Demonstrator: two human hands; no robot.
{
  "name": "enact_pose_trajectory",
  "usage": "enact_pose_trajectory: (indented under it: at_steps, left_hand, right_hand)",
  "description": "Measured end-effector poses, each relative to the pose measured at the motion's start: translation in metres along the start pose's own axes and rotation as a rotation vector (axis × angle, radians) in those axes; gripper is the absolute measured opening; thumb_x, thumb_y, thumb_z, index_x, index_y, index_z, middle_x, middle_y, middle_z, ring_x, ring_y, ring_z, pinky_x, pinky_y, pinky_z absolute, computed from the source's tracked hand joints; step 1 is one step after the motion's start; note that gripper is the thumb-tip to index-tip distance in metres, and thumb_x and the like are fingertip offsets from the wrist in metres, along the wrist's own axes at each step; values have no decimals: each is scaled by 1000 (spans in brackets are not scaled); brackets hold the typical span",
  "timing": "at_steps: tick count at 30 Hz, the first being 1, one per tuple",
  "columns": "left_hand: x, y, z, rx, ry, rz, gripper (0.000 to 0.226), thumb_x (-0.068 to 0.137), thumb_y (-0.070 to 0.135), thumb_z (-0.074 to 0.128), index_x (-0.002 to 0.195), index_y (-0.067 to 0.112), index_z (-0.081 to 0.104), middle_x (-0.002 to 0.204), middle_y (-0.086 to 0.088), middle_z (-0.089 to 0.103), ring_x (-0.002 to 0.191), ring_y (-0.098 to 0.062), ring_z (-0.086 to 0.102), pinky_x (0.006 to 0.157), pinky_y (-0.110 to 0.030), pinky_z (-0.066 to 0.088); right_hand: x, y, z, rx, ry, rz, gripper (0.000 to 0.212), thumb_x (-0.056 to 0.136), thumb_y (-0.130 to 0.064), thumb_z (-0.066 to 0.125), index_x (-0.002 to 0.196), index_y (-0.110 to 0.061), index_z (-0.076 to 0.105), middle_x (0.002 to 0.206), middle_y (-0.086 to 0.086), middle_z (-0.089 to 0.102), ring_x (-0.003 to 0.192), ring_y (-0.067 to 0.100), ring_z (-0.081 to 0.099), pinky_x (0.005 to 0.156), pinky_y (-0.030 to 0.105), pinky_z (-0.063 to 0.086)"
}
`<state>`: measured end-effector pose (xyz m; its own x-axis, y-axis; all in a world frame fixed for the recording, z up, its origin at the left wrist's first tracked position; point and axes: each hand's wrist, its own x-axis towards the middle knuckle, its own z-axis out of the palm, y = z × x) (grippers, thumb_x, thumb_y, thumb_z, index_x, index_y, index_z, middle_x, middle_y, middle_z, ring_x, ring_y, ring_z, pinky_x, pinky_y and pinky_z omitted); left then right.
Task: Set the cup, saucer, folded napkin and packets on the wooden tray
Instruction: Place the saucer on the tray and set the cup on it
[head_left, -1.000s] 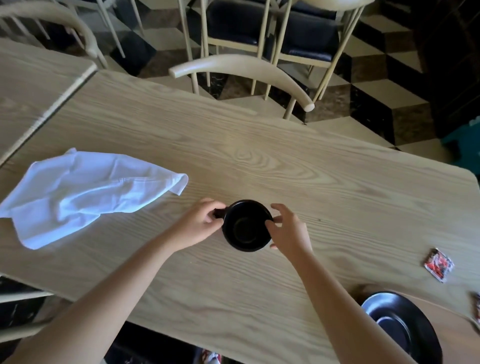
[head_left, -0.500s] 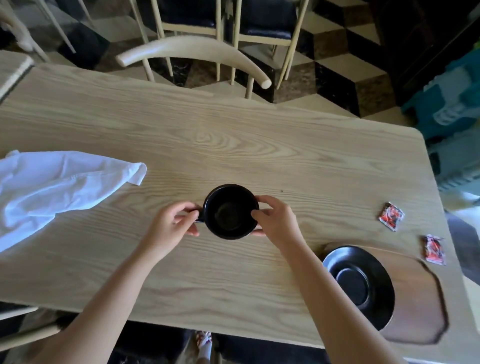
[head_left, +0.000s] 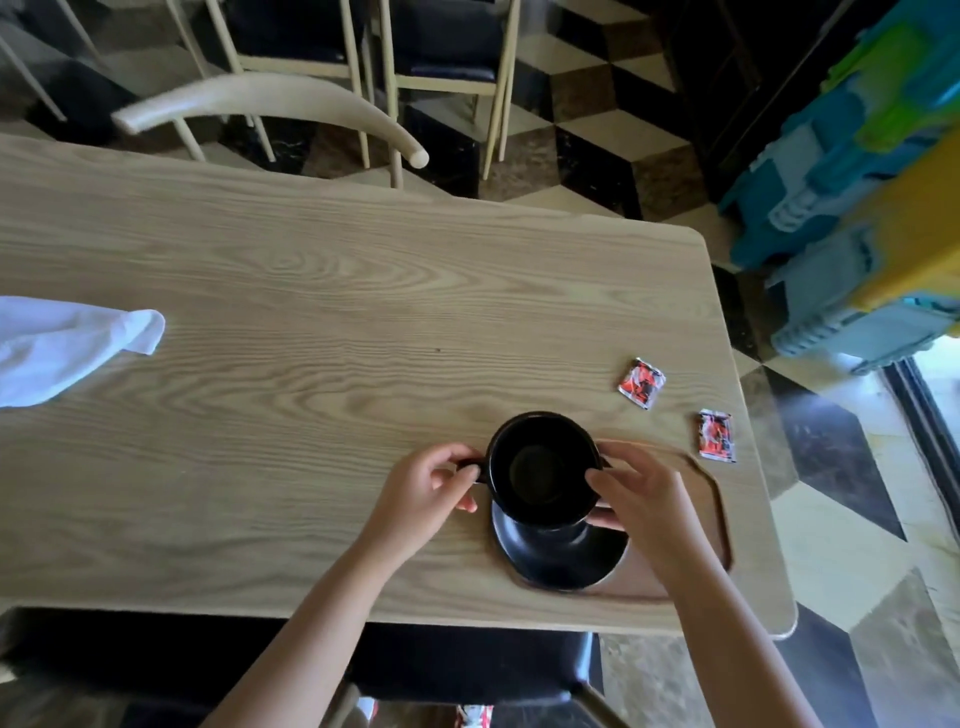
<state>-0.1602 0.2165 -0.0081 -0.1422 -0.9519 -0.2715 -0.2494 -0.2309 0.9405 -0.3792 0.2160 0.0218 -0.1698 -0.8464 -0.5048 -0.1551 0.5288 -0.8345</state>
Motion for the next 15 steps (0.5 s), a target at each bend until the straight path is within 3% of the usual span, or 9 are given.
enact_pose_trajectory:
  at_steps: [3,10,15]
  left_hand:
    - [0,-5,20,6,10,-34,14,88,10,58,92,21,64,62,9,68,60,-9,66,62,-13,48]
    - [1,-11,41,65,-8,-35,13,89,7,57,96,15,64,77,-2,70,62,-12,68,62,-16,51]
    - [2,-13,43,71,4,-45,13,89,7,58,94,18,63,72,5,68,59,-7,66,60,-10,47]
  right_hand:
    - [1,17,-14,8,6,35,25,84,1,60,92,-22,64,75,7,71,69,20,68,64,36,56]
    - [3,45,-29,-6,13,58,24,84,-3,61,100,-22,63,81,10,71,78,26,69,65,38,56]
    - [4,50,-29,-3,3,53,25,84,-5,62,94,-28,63,85,10,71,78,25,69,67,39,58]
